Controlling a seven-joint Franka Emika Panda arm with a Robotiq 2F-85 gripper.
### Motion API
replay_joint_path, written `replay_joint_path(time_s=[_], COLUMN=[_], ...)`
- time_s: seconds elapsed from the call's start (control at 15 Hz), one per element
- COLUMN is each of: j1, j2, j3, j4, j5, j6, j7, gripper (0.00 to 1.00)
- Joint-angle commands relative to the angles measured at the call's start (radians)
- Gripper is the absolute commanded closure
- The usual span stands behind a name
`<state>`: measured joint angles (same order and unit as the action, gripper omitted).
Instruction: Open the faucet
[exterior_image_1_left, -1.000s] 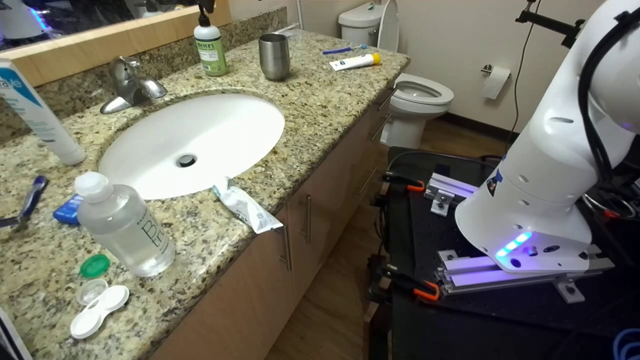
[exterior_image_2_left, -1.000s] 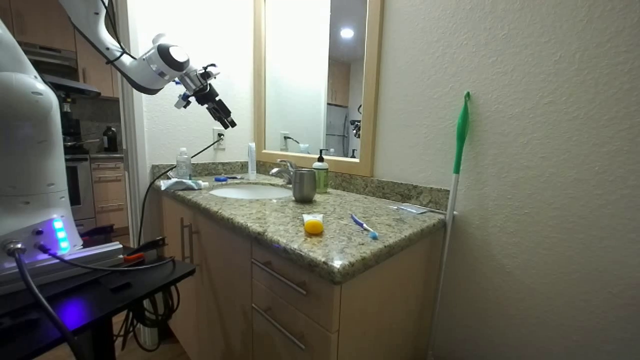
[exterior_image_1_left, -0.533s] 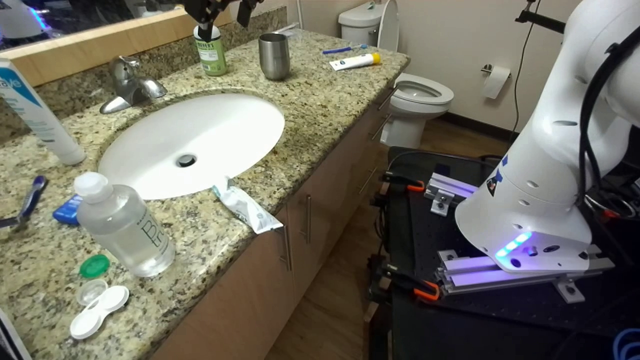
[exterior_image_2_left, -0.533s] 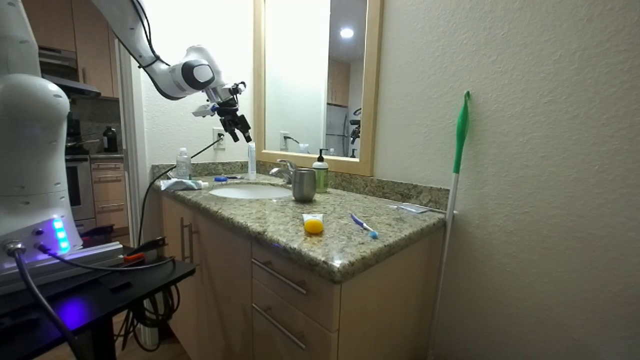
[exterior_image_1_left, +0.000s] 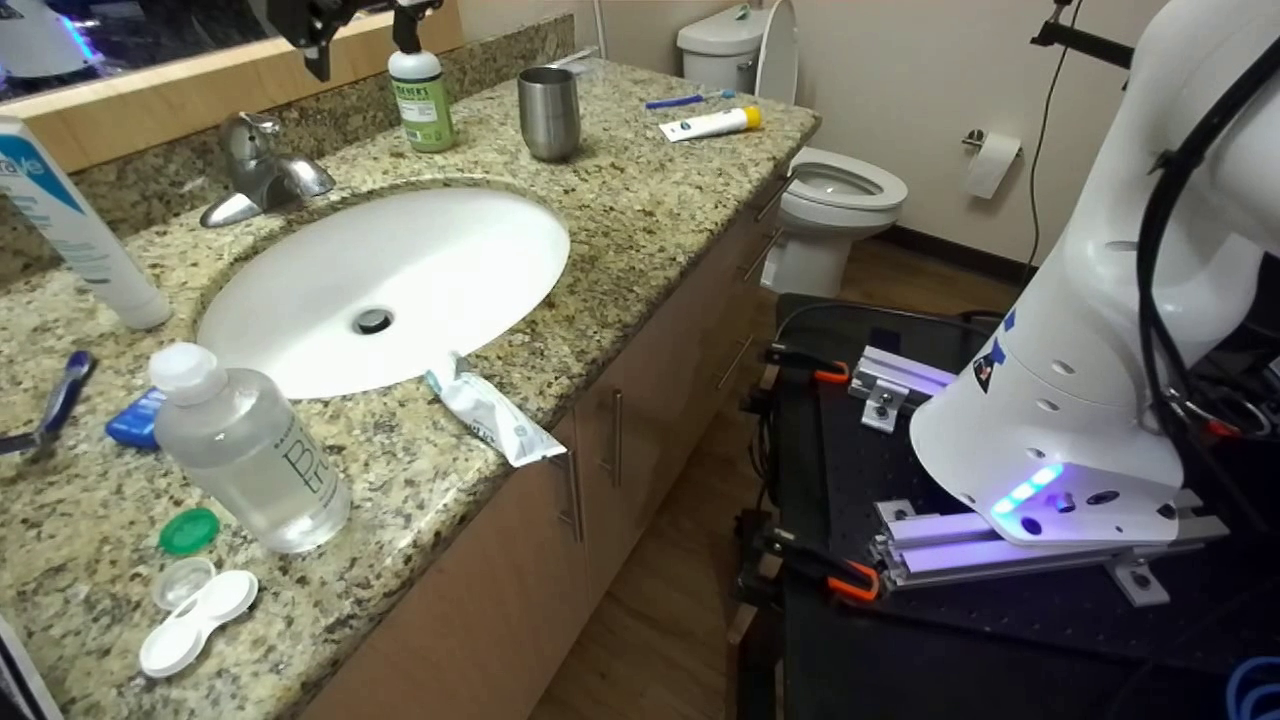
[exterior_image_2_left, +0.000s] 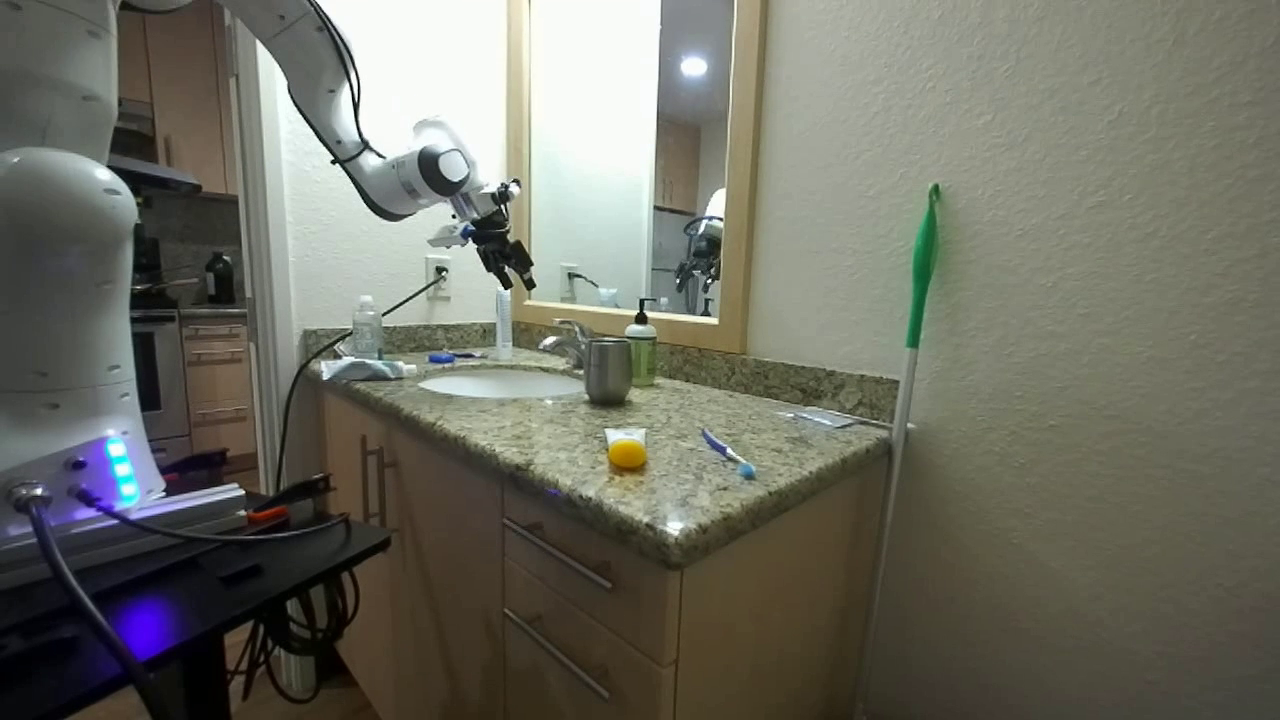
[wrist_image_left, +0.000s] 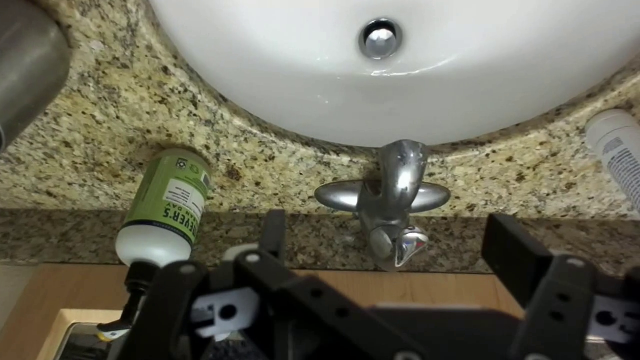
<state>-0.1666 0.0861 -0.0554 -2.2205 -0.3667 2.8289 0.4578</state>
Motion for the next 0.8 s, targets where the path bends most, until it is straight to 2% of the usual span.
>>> replay_joint_path(time_s=[0.0, 0.07, 0.13, 0.4, 0.53, 0.6, 0.67, 0.73], j1=[-0.001, -0.047, -0.056, -0.104, -0.124, -0.09, -0.13, -0.128], j2=[0.002, -0.057, -0.06, -0.048, -0.045, -0.038, -0.044, -0.058], j3=[0.0, -0.035, -0.053, -0.1, -0.098, -0.125, -0.074, -0.071], j4=[0.003, -0.105, -0.124, -0.187, -0.206, -0.224, -0.239, -0.247], j5=[0.0, 0.009, -0.014, -0.002, 0.045, 0.1, 0.142, 0.175], j6=[0.0, 0.054, 0.086, 0.214, 0.269, 0.303, 0.309, 0.276], j7=[0.0, -0.048, -0.043, -0.191, -0.302, -0.358, -0.395, -0.421], gripper=[0.0, 0.0, 0.0, 0.0, 0.0, 0.0, 0.0, 0.0])
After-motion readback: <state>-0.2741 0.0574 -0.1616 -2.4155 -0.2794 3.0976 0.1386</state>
